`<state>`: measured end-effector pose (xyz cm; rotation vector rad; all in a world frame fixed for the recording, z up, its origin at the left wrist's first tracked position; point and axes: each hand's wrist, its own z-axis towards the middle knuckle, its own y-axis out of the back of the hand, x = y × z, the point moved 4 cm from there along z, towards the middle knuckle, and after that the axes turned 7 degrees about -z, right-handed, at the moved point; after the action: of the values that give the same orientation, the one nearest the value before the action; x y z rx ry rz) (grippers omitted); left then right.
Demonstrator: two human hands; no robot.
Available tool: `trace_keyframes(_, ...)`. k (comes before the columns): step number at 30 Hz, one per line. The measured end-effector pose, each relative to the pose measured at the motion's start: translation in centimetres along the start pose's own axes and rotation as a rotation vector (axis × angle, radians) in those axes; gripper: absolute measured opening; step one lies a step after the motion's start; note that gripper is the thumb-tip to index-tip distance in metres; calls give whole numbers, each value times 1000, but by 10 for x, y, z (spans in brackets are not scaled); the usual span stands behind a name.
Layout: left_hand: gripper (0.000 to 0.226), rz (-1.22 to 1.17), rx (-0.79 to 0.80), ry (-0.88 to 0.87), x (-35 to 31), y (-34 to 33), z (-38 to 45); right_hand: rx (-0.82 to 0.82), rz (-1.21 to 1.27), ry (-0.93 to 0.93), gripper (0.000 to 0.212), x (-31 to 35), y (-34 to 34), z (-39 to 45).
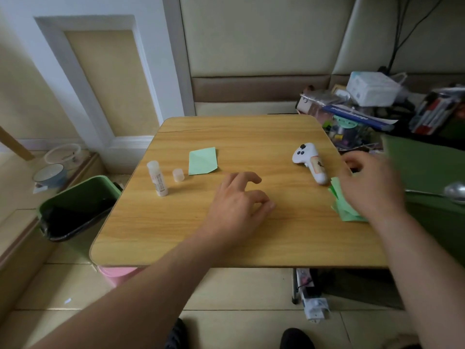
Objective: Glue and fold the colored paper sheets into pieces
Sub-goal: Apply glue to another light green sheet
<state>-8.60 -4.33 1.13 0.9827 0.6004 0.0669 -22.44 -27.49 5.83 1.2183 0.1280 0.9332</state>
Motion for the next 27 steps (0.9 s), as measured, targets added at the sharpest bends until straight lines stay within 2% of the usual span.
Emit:
trace_keyframes(3, 42, -16, -4, -5, -8, -5, -3, 103, -38, -183, 51, -38, 0, 6)
trace_keyframes(6, 42, -25, 3, -9, -12, -9, -7, 277, -15, -235, 44, -49, -12, 1)
trace_keyframes(10, 42, -30, 16, -11, -12, -10, -9, 227, -68, -218, 32, -50, -13, 3)
trace_keyframes(15, 30, -96, 27, 34, -15, -3, -8, 211, 43, -130, 19, -30, 2, 4)
trace_keyframes(19, 13, -409, -31, 141, -25, 6, -5, 188, 282, -19, 9, 19, 22, -12)
trace_keyframes(23, 18, -990, -45, 364, -36, 5, -2, 344, 534, 23, 10, 61, 2, -38)
trace_keyframes(25, 24, -1037, -33, 393, -35, 2, -2, 411, 685, -44, 19, 72, -9, -45)
trace_keyframes(27, 26, -1024, -19, 425, -30, 0, -2, 406, 717, -99, 22, 73, -19, -47)
